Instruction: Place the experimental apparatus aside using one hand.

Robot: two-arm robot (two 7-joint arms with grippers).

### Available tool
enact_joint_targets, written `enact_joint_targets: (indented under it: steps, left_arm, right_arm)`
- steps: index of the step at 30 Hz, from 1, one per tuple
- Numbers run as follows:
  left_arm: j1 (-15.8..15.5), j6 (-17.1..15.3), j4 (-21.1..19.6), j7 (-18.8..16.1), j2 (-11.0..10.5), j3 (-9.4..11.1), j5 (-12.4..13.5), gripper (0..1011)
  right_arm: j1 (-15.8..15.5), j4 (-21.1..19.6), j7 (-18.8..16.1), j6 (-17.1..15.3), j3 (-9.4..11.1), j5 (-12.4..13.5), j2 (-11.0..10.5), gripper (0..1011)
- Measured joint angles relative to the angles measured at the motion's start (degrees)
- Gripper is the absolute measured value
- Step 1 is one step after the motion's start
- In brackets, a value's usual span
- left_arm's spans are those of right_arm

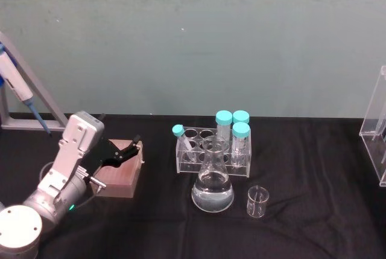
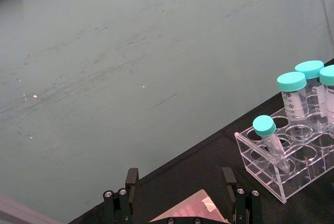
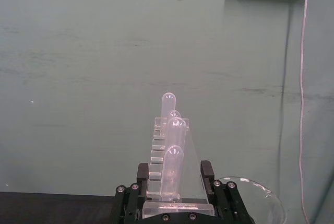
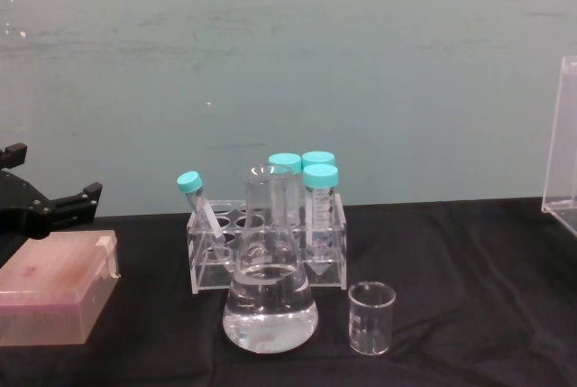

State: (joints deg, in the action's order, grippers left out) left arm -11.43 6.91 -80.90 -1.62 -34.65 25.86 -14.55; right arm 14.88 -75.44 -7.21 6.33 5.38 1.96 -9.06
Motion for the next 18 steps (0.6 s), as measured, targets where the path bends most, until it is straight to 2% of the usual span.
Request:
enact_joint_targets:
  steps: [18]
  left_arm:
    - [0.0, 0.0, 0.0, 0.0, 0.0, 0.0, 0.0, 1000]
  right_arm:
    - [1.31, 2.45, -1.14, 0.53, 0.35, 1.49, -1.63, 609]
